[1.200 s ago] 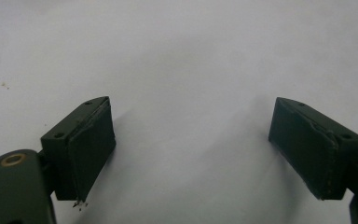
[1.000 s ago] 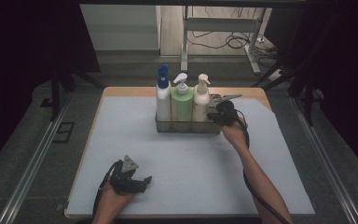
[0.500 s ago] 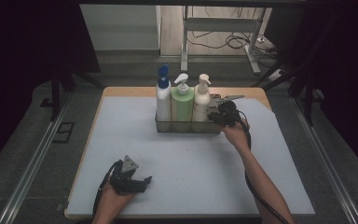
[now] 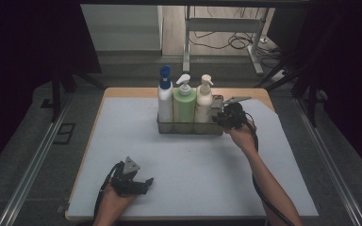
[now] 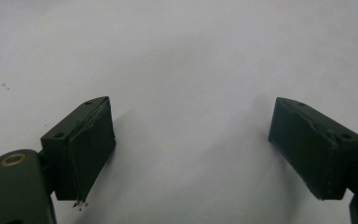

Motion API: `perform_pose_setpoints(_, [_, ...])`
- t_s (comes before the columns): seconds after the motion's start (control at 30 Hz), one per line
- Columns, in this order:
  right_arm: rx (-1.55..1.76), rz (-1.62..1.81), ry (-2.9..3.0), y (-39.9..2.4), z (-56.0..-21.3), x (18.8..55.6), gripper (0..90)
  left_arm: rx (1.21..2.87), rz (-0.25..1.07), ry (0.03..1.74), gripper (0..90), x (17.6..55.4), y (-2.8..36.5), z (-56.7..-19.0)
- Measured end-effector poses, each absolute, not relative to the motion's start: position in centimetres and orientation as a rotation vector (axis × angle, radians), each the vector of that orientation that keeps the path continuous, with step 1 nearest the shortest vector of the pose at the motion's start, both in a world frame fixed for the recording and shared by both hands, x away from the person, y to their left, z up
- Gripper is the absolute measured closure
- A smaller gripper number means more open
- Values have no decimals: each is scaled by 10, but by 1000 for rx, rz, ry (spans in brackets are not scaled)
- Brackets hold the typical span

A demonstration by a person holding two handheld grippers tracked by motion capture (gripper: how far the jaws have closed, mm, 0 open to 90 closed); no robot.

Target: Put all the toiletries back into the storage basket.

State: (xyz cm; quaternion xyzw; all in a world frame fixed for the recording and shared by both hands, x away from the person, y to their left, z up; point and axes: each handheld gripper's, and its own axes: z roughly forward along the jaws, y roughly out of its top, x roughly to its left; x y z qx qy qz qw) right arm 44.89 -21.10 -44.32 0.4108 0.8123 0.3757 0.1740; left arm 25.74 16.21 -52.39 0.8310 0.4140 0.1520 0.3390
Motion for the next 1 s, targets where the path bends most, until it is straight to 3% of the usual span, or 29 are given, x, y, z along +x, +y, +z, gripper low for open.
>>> perform_pose_setpoints(0.63, [1070, 1072, 2339, -210, -434, 427, 307, 2164, 397, 1077, 141, 257, 162, -524])
perform_pose_setpoints(1.0, [1024, 1082, 2372, -211, -428, 407, 203, 2164, 397, 1077, 141, 257, 162, -524])
